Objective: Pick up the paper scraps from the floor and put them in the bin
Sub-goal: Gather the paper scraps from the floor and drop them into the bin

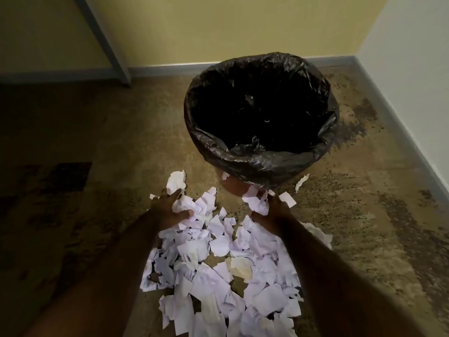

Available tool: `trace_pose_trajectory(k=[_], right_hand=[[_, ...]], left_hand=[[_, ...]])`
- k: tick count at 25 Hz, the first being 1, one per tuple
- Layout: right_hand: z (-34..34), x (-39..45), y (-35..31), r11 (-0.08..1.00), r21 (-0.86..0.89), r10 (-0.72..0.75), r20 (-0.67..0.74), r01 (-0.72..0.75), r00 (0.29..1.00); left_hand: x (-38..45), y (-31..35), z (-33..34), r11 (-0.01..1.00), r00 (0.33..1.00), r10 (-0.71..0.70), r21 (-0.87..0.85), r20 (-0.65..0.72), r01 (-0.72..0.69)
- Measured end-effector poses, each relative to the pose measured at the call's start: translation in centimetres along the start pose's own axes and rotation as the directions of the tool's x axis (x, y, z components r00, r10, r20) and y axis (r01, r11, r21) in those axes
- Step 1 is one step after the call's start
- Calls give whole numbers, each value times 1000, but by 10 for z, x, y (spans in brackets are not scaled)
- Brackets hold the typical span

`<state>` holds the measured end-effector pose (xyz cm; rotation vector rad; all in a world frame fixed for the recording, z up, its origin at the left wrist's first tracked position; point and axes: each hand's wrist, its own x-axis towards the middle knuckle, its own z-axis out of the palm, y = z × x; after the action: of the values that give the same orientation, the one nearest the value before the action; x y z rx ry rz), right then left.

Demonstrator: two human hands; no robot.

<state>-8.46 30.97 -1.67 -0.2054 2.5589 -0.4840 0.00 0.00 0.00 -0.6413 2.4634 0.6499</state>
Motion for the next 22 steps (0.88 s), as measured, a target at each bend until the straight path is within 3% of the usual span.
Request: trace_pose_trajectory(k=[3, 6, 10, 15, 18, 20, 22], right_hand=[[12, 5, 9, 990, -130, -52, 7, 53, 999], [10, -3, 3, 982, -169, -66, 84, 80, 994], [10, -16, -2, 980, -95, -167, 93, 176, 981], [27, -49, -7, 952, -4, -306, 90, 308, 948], [36, -71, -5, 932, 73, -363, 142, 356, 921], [30, -81, -3, 924, 128, -370, 70, 359, 926], [14, -95, 0, 915, 167, -352, -122, 369, 928]], left_hand=[[0, 10, 6, 994, 996, 72, 77, 48, -75], [-8, 16, 12, 995, 993, 103, -5, 49, -103], [-32, 33, 24, 985, 986, 165, -36, -25, -166], [-57, 33, 53, 971, 973, 217, -123, 83, -206], [-75, 32, 64, 961, 971, 227, -180, 81, -209], [-82, 27, 60, 949, 974, 227, -226, 4, -220], [-89, 17, 46, 926, 962, 172, -299, -211, -231]])
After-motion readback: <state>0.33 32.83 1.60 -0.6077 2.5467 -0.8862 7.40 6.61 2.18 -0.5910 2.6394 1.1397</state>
